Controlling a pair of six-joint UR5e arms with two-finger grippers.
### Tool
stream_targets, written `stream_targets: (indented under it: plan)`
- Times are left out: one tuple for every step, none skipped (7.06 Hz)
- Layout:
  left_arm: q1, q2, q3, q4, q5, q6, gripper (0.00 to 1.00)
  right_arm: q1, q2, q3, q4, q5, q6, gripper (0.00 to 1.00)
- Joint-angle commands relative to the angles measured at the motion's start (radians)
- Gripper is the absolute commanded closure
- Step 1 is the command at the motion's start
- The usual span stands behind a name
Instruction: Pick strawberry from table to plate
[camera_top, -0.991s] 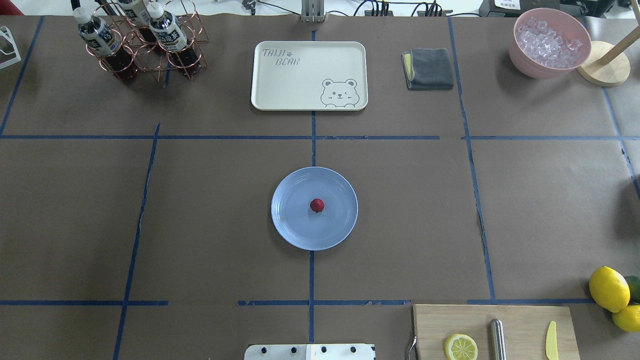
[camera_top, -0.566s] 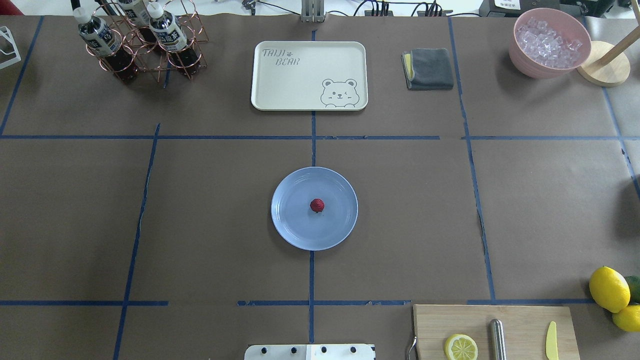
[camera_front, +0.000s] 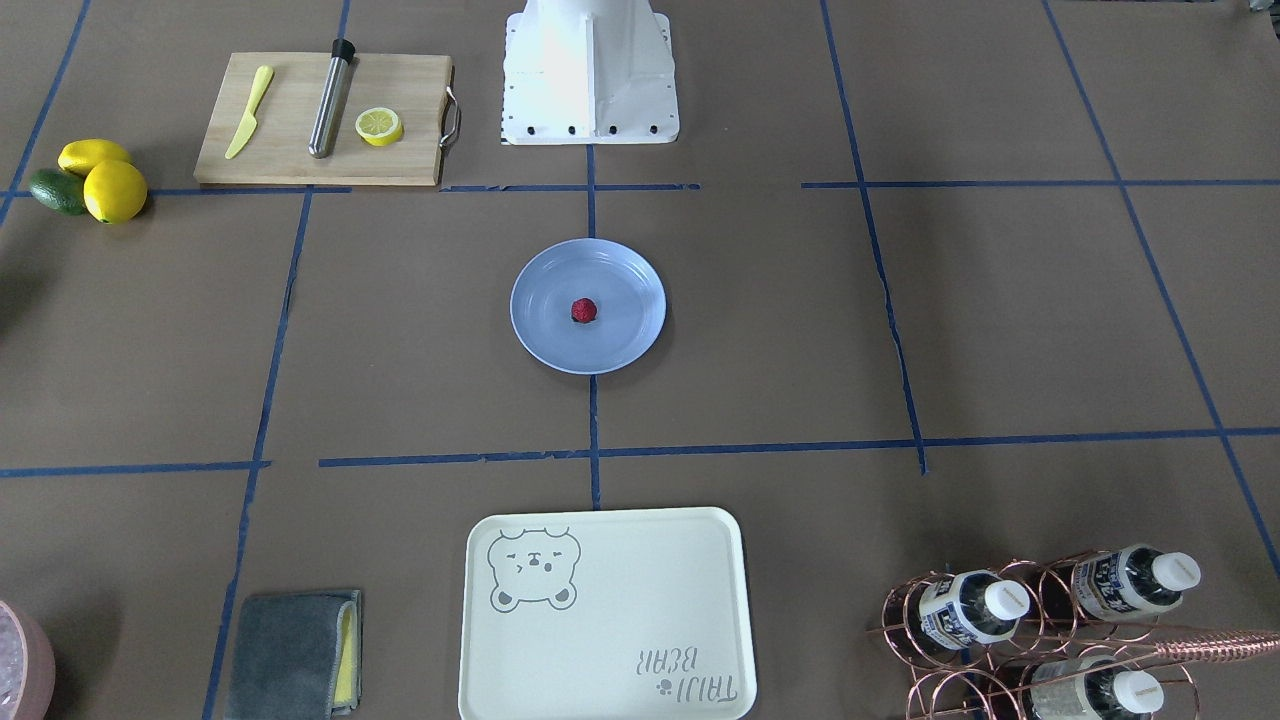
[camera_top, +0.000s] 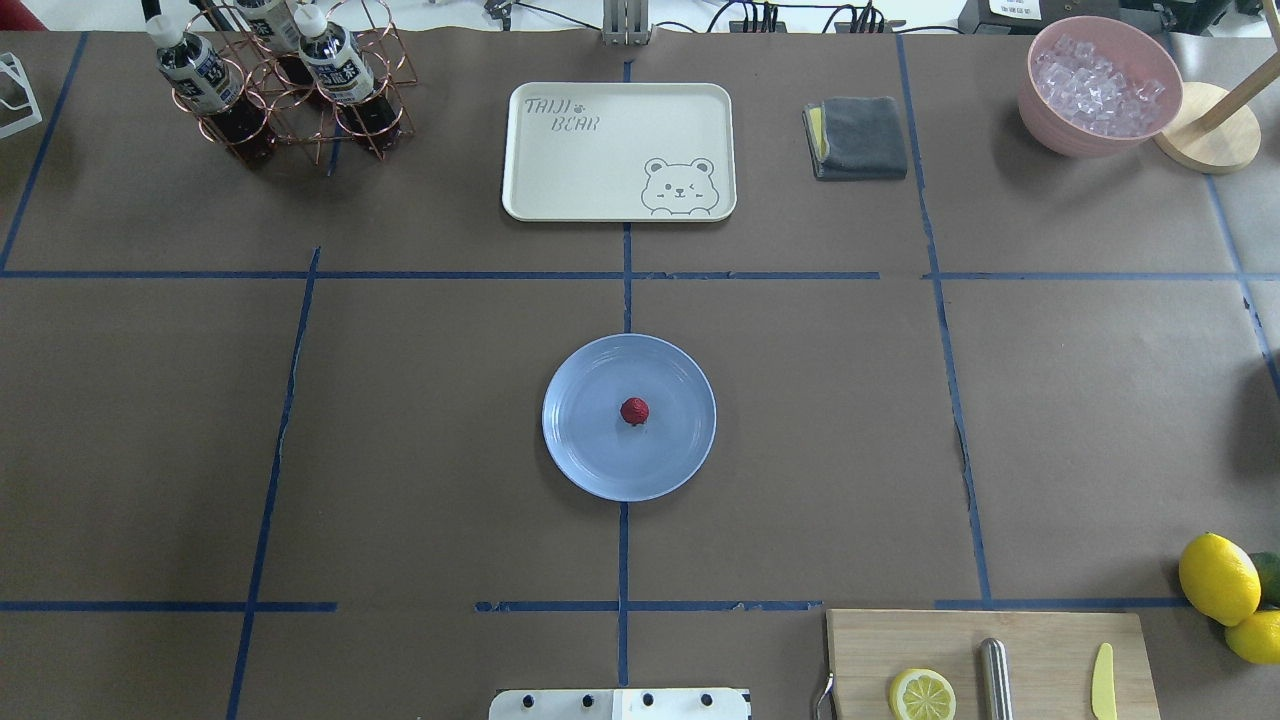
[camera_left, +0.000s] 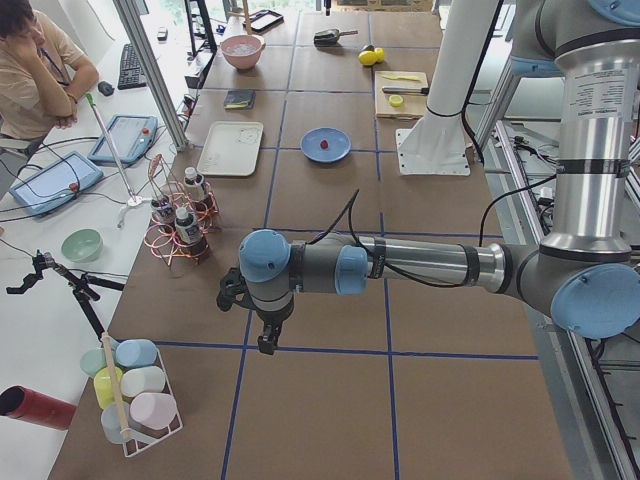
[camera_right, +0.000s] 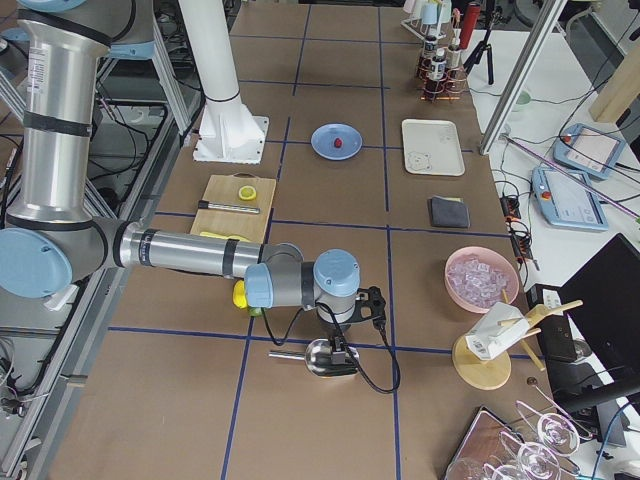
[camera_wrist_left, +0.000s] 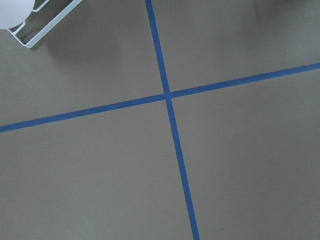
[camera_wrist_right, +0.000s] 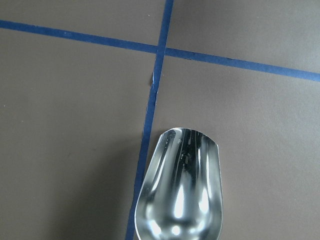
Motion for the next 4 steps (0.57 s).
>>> stream_targets:
  plan:
    - [0.000, 0.002, 0.001, 0.002, 0.001, 0.000, 0.00, -0.001, -0.002, -0.002, 0.000, 0.001, 0.000, 0.00]
    - [0.000, 0.002, -0.001, 0.003, 0.002, -0.002, 0.00, 0.000, -0.002, -0.002, 0.002, 0.001, 0.001, 0.00]
    - [0.000, 0.002, 0.001, 0.005, 0.002, 0.000, 0.00, 0.000, -0.002, -0.002, 0.002, 0.002, 0.001, 0.00]
    - [0.002, 0.024, -0.001, -0.004, 0.001, 0.000, 0.00, 0.000, -0.004, -0.002, 0.000, 0.002, 0.001, 0.00]
